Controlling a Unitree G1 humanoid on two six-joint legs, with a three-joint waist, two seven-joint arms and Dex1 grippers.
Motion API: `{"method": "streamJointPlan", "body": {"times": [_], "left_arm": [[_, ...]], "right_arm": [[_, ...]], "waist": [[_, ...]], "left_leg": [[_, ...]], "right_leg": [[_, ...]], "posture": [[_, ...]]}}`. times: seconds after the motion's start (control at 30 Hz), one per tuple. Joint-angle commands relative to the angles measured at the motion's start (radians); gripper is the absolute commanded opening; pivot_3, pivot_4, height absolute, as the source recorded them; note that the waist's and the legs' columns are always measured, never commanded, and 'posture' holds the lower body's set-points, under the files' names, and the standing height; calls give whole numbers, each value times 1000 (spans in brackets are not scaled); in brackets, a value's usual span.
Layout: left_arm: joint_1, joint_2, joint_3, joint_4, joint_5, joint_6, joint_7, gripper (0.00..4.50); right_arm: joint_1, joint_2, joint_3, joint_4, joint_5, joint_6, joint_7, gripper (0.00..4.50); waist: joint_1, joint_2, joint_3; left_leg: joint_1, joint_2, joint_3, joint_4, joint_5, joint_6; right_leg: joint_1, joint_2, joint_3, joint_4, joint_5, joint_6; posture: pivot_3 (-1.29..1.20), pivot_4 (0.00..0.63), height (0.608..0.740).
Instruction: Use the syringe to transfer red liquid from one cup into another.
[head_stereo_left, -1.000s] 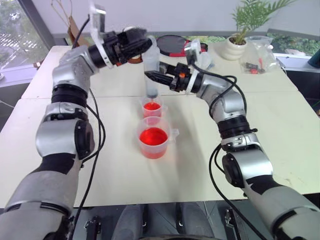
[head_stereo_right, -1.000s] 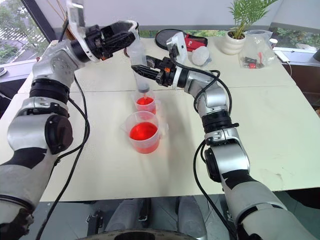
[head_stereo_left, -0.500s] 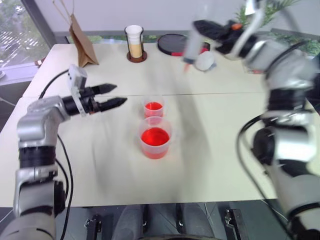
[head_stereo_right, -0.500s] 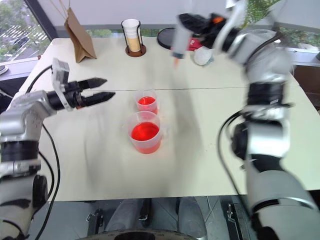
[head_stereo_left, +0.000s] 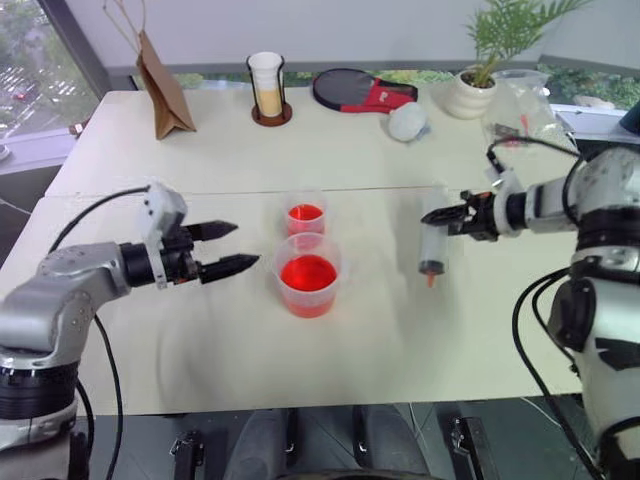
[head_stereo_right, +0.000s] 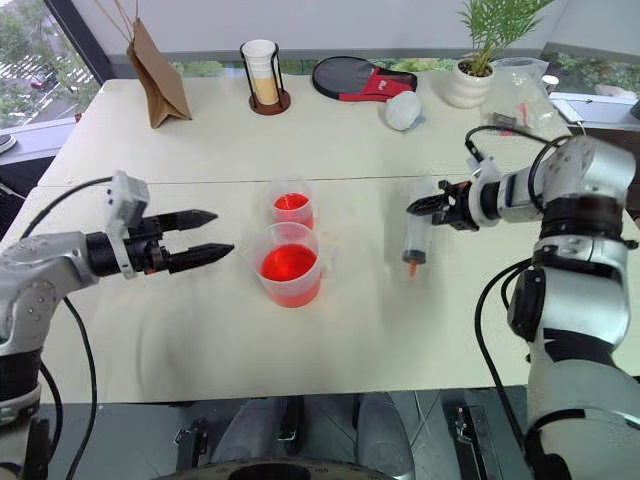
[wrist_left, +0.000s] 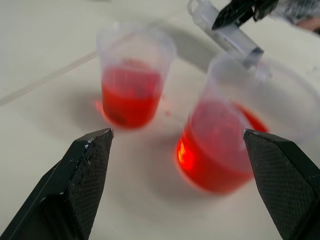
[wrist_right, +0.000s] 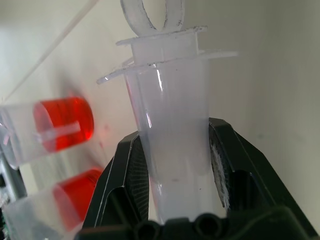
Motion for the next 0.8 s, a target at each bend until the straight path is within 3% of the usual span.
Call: {"method": "streamJointPlan", "body": {"times": [0.03, 0.07, 0.13, 0.17, 0.27, 0.3, 0.43, 0.53, 0.67, 0.8], "left_arm": [[-36, 6, 5, 9, -12, -37, 3, 4269], [-42, 5, 1, 18, -12, -41, 2, 4269], [-55, 2, -15, 36, -4, -53, -1, 4300], [-59, 2, -21, 45, 1, -62, -3, 4300], [-76, 8, -32, 74, 6, -77, -7, 4300], [-84, 14, -34, 84, 1, -74, -12, 4300], [-83, 42, -31, 125, 7, -90, -33, 4300], [-50, 71, 20, 131, -32, -70, -53, 4300], [-29, 102, 24, 208, -9, -101, -77, 4300], [-13, 94, 6, 280, 10, -157, -113, 4300]], "right_arm": [[27, 19, -55, -89, 22, 6, -63, 1334], [38, 28, -66, -100, 17, 6, -83, 1334], [65, 49, -89, -135, -9, 6, -126, 2340], [79, 59, -101, -156, -18, 6, -144, 2612], [104, 74, -137, -193, -5, 6, -178, 4187], [112, 72, -143, -209, 2, 6, -185, 4466], [118, 15, -142, -303, 76, 6, -157, 4466], [184, -144, -135, -521, 199, 3, 18, 4466], [570, -423, -90, -756, 209, -310, 450, 4466], [865, -404, -165, -781, 111, -643, 563, 4466]], "waist": [[4, 0, 0], [5, 0, 0], [5, 0, 0], [4, 0, 0], [1, 0, 0], [1, 0, 0], [2, 0, 0], [6, 2, 1], [23, 0, 0], [11, -2, 0]], "left_leg": [[0, 0, 0, 1, 0, 1], [0, 0, 0, 1, -1, 1], [0, -1, 0, 2, -1, 2], [0, -1, 0, 2, -1, 2], [0, -1, 0, 2, -1, 2], [0, 0, 0, 2, -1, 2], [0, 0, 0, 2, -1, 3], [0, -1, 0, 2, -2, 5], [0, 0, -2, 3, -5, 10], [16, 4, 0, 1, -7, 13]], "right_leg": [[1, 0, 0, 0, 0, 0], [1, 0, 0, 0, 0, 0], [1, 0, 0, 0, 0, 0], [2, 0, 0, 0, 0, 0], [2, 0, 0, 0, 0, 0], [2, 1, 0, 0, 0, 0], [2, 2, 0, 0, 0, 0], [2, 3, -1, 0, 0, 0], [3, 6, -2, -2, 0, 1], [25, 8, -2, -16, -1, 2]], "posture": [[0, 150, 740], [0, 150, 740], [0, 150, 740], [0, 150, 740], [0, 150, 740], [0, 150, 740], [0, 150, 740], [0, 150, 740], [0, 150, 740], [0, 150, 740]]}}
